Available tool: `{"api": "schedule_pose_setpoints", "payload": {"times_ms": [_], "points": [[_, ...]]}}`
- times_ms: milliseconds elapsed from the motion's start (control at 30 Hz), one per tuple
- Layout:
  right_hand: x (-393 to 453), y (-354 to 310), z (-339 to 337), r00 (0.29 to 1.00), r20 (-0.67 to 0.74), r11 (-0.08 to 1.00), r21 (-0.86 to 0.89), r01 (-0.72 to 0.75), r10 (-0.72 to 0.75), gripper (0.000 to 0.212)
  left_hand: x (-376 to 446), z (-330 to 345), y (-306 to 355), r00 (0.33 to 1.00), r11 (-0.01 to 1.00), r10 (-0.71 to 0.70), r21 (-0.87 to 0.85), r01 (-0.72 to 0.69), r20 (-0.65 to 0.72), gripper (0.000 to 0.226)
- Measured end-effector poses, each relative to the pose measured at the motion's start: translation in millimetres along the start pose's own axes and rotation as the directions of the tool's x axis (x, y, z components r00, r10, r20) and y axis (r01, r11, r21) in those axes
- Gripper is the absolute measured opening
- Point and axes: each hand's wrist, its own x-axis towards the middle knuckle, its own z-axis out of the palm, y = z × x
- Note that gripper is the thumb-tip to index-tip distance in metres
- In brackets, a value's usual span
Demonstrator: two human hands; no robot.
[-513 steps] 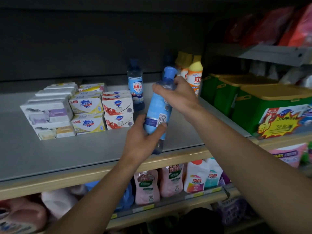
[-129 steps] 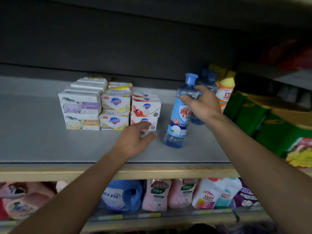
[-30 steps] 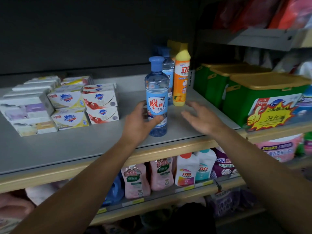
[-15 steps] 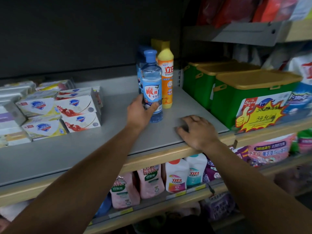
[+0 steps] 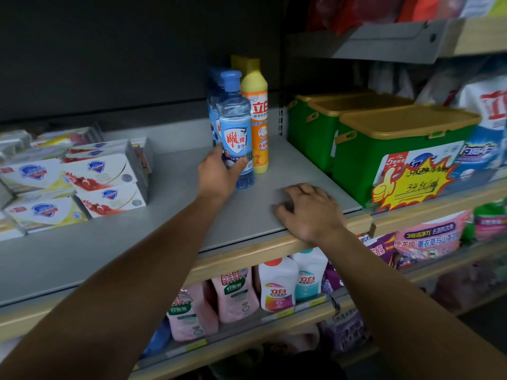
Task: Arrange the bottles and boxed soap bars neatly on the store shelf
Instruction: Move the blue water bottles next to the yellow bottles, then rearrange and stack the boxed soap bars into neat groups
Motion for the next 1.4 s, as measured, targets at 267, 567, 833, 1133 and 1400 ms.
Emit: {"api": "schedule_pose_setpoints", "payload": {"times_ms": [267, 567, 833, 1133, 1400], "points": [[0.8, 0.3, 1.4, 1.0, -0.01, 1.0, -0.001, -0.004, 0.004, 0.061, 1.8, -0.6, -2.5, 1.0, 1.0, 0.012, -0.005, -0.012, 0.02, 0.051], [-0.4, 0.4, -1.0, 1.0, -0.01, 1.0, 0.022, -0.004, 0.004, 0.061, -5.3, -11.0, -2.0, 0.993, 0.989, -0.036, 0.144, 0.019, 0.114, 0.048], [-7.9, -17.8, -11.0, 0.993, -0.118, 1.0, 0.018, -0.002, 0.004, 0.043, -76.3, -95.4, -22.5, 0.952, 0.921, 0.051, 0.353, -0.161, 0.302, 0.037], [-1.0, -155.5, -9.5, 0.921, -0.208, 0.863, 0.329, 0.384, -0.33, 0.036, -120.5, -221.8, -74.9, 0.957, 0.816, -0.04, 0.563, -0.134, 0.286, 0.047], [44.0, -254.2, -7.2, 0.861, -0.313, 0.825, 0.286, 0.487, -0.4, 0.058, -128.2, -261.3, -105.0, 0.983, 0.822, -0.044, 0.565, -0.066, 0.179, 0.057]]}}
